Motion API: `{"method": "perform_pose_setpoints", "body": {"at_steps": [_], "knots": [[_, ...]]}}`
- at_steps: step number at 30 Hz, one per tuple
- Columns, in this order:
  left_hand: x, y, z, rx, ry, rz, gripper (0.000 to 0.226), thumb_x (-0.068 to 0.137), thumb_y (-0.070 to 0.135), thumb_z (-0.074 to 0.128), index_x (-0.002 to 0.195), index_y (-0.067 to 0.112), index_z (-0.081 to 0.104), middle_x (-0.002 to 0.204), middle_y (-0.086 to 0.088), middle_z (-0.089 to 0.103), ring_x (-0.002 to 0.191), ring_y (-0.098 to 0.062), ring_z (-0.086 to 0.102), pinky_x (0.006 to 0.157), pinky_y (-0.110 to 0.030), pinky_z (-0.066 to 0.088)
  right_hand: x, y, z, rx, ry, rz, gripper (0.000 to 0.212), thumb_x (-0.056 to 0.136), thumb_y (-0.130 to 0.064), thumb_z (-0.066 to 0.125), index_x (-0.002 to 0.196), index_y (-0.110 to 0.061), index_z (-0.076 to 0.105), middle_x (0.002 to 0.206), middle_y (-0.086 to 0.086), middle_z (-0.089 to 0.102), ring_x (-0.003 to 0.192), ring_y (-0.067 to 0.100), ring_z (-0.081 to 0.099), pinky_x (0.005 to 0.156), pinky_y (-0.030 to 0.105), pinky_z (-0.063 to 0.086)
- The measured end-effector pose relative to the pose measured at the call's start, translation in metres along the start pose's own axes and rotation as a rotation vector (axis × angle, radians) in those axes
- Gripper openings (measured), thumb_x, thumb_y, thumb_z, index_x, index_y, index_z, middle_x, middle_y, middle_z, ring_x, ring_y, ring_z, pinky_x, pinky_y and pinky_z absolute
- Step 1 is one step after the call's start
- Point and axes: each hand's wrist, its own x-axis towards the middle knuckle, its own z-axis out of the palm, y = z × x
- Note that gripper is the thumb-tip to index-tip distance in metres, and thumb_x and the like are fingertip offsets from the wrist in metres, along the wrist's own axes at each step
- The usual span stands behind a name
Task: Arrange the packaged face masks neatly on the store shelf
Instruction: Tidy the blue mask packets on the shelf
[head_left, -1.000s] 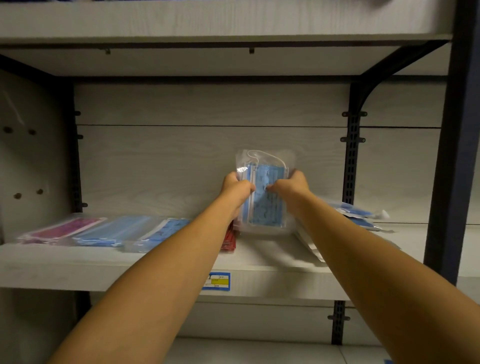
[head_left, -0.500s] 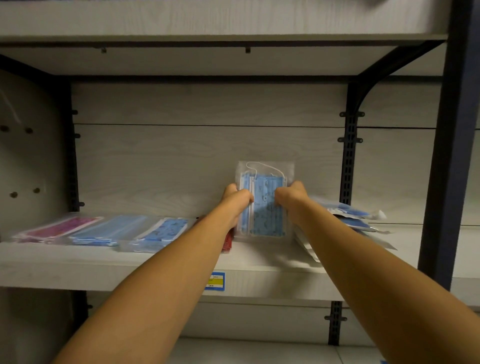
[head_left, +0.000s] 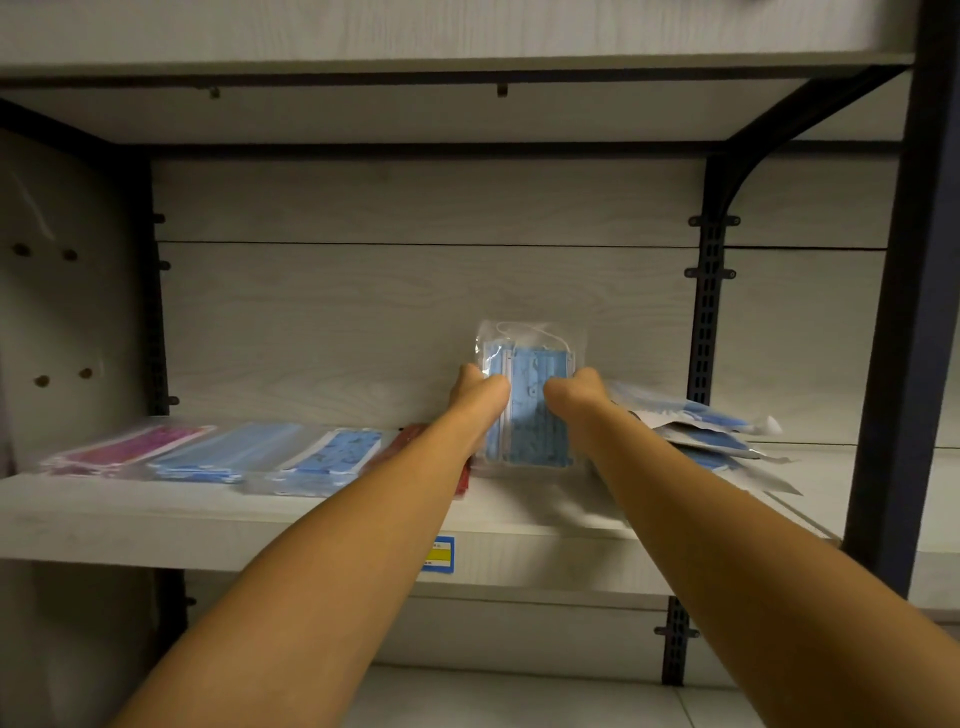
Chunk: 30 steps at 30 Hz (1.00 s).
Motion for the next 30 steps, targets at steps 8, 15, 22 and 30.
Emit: {"method": "perform_pose_setpoints", "body": {"at_steps": [8, 15, 22, 30], "knots": [[-0.001, 0.01, -0.004, 0.139, 0.036, 0.09, 0.061, 0.096, 0.005, 0.045, 0.151, 0.007, 0.02, 0.138, -0.02, 0.048, 0.099, -0.026, 0.052, 0.079, -0.032, 0.042, 0.005, -0.01, 0.004, 0.024, 0.065, -0.044, 0.011, 0.095, -0.008, 0.055, 0.103, -0.004, 0.048, 0.09, 0.013, 0.053, 0.09, 0.031, 0.055, 0.078, 0.041, 0.051], [-0.005, 0.003, -0.002, 0.145, 0.041, 0.031, 0.06, 0.093, 0.01, 0.05, 0.147, 0.006, 0.023, 0.136, -0.019, 0.051, 0.107, -0.033, 0.059, 0.08, -0.036, 0.048, -0.002, -0.003, 0.005, -0.062, 0.052, -0.036, 0.014, 0.097, -0.015, 0.051, 0.105, -0.004, 0.048, 0.083, 0.011, 0.05, 0.085, 0.029, 0.053, 0.071, 0.037, 0.044], [-0.005, 0.016, -0.008, 0.275, 0.06, 0.101, 0.063, 0.093, 0.001, 0.053, 0.148, 0.001, 0.023, 0.141, -0.021, 0.047, 0.121, -0.036, 0.057, 0.087, -0.034, 0.05, 0.004, -0.014, 0.002, -0.194, 0.127, -0.128, 0.013, 0.094, -0.01, 0.059, 0.103, -0.003, 0.052, 0.096, 0.013, 0.054, 0.084, 0.026, 0.053, 0.067, 0.034, 0.045], [-0.001, 0.03, -0.018, 0.692, -0.06, 0.115, 0.048, 0.086, 0.012, 0.071, 0.131, 0.001, 0.058, 0.132, -0.017, 0.061, 0.114, -0.032, 0.065, 0.092, -0.037, 0.056, -0.002, -0.028, 0.001, -0.594, 0.096, -0.209, 0.01, 0.091, -0.013, 0.062, 0.094, -0.007, 0.054, 0.085, 0.008, 0.051, 0.069, 0.023, 0.05, 0.066, 0.028, 0.043]]}}
